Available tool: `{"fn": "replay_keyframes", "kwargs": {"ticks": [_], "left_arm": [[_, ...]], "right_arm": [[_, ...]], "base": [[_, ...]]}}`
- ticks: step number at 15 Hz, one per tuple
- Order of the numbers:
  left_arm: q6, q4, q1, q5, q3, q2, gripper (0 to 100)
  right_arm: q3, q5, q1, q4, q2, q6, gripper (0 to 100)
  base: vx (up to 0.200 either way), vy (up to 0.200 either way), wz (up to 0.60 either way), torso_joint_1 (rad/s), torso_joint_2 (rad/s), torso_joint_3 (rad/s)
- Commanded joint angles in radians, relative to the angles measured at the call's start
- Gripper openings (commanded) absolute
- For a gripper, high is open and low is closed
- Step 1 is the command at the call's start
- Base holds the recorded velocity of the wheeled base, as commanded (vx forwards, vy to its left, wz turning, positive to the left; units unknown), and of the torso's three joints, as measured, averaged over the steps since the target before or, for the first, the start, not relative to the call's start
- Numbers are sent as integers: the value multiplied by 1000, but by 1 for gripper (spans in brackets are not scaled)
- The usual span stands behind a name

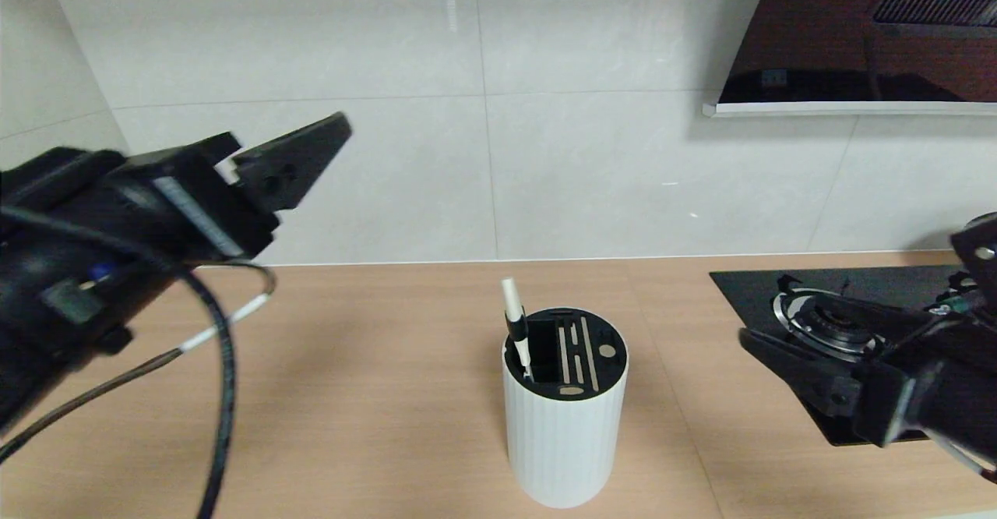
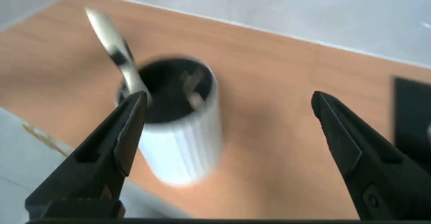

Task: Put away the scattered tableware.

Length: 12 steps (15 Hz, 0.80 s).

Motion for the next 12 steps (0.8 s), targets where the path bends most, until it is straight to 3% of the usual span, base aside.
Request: {"fn": "replay_keyframes", "kwargs": {"ticks": [1,3,5,7,8,10,12], "left_arm": [[1,198,141,-64,182,-396,100],[-3,425,253,-82,180,-589,100],[-3,601,307,-107,177,-765,100],[-9,713,366,-116,180,-883,100],[-9,713,366,-116,180,-883,100],[-20,850,451,-127,193,-1055,100],[-20,891,486,-137,206,-1110,100]], "right_arm": [[184,12,-101,10,-330,-7,100],[193,3,-136,91,-514,-7,100],[191,17,-283,276,-681,-8,100],[178,42,-357,405,-836,-10,100],[178,42,-357,405,-836,-10,100],[136,43,-446,611,-1057,-97,100],[138,-21,-457,628,-1057,-107,100]], "base": [[0,0,0,0,0,0],[0,0,0,0,0,0],[0,0,0,0,0,0],[0,0,0,0,0,0],[0,0,0,0,0,0],[0,0,0,0,0,0],[0,0,0,0,0,0]]}}
